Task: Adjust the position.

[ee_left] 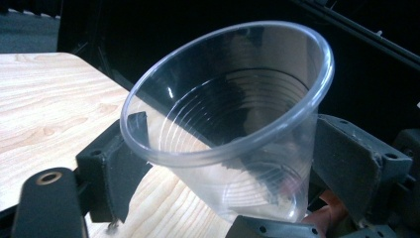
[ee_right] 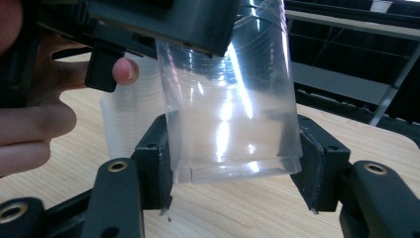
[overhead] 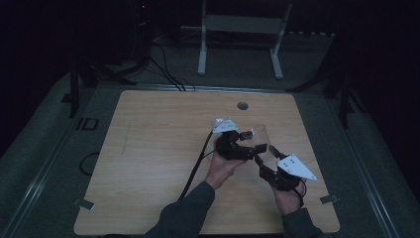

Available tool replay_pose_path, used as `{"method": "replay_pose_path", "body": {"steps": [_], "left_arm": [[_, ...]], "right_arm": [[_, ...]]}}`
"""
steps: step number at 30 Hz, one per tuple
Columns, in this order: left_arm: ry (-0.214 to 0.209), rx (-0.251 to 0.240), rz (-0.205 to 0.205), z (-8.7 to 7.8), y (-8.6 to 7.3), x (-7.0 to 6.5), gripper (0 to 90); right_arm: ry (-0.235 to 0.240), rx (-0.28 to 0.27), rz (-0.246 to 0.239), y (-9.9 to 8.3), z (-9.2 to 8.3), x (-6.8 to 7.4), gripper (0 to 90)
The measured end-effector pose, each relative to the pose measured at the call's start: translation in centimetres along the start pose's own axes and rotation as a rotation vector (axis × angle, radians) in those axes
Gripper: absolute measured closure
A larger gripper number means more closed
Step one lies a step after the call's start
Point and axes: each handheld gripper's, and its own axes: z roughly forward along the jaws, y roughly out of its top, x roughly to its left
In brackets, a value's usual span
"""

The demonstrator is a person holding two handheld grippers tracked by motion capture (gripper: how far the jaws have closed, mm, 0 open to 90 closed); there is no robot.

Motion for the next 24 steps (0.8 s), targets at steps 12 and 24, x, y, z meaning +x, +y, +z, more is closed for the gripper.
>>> {"method": "replay_pose_path", "body": {"steps": [12, 24], "left_arm": [[0.0, -0.014, 0.011, -0.1, 0.04, -0.25, 27.6], [0.022, 0.005, 0.047, -0.25, 0.06, -0.39, 30.5]], "right_arm": [[0.027, 0.027, -0.008, -0.13, 0.2, -0.28, 39.8], [0.091, 0.076, -0.023, 0.11, 0.3, -0.49, 30.8]]}}
